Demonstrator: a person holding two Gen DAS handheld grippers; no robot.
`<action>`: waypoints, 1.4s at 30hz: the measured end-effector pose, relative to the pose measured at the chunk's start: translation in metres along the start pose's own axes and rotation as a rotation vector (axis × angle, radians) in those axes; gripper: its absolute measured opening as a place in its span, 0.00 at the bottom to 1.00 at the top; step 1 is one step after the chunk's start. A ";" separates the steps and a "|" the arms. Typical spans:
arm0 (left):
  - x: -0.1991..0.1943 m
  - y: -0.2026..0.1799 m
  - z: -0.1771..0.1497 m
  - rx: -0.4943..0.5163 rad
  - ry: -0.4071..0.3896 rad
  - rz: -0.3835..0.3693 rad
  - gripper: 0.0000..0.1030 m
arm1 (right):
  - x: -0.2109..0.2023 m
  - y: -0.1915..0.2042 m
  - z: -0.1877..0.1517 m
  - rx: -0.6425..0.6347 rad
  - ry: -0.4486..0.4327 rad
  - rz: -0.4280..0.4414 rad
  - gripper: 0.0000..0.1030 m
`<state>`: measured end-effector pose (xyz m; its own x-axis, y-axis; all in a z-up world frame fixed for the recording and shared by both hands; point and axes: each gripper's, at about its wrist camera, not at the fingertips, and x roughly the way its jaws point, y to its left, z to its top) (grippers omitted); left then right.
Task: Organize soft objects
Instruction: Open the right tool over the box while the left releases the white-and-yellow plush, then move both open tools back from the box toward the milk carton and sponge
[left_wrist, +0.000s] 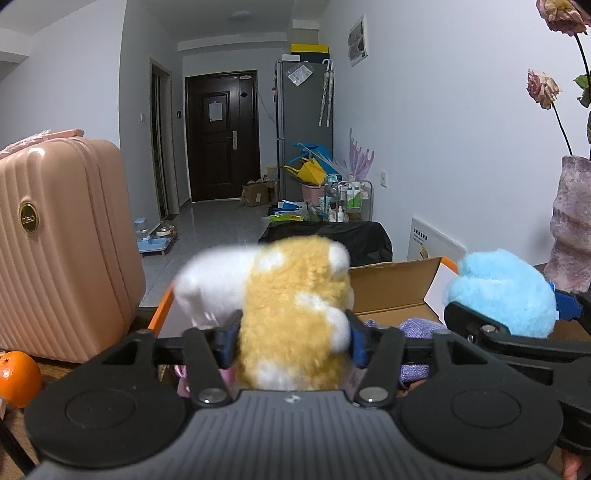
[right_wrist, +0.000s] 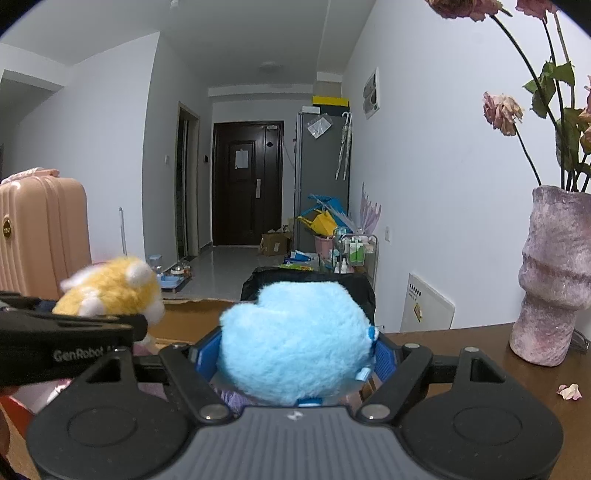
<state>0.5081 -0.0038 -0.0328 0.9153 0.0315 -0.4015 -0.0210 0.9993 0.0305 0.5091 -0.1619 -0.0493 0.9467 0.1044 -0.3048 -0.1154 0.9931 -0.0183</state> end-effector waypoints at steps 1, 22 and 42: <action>-0.001 0.001 0.000 0.000 -0.007 0.011 0.69 | 0.001 -0.001 0.000 0.002 0.005 -0.004 0.77; -0.009 0.019 -0.002 -0.096 -0.008 0.106 1.00 | 0.000 -0.010 -0.004 0.051 0.007 -0.025 1.00; -0.057 0.041 -0.019 -0.125 -0.050 0.135 1.00 | -0.046 -0.012 -0.019 0.028 -0.048 -0.019 1.00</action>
<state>0.4474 0.0356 -0.0259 0.9195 0.1672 -0.3558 -0.1916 0.9809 -0.0342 0.4616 -0.1793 -0.0529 0.9620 0.0877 -0.2586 -0.0899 0.9959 0.0034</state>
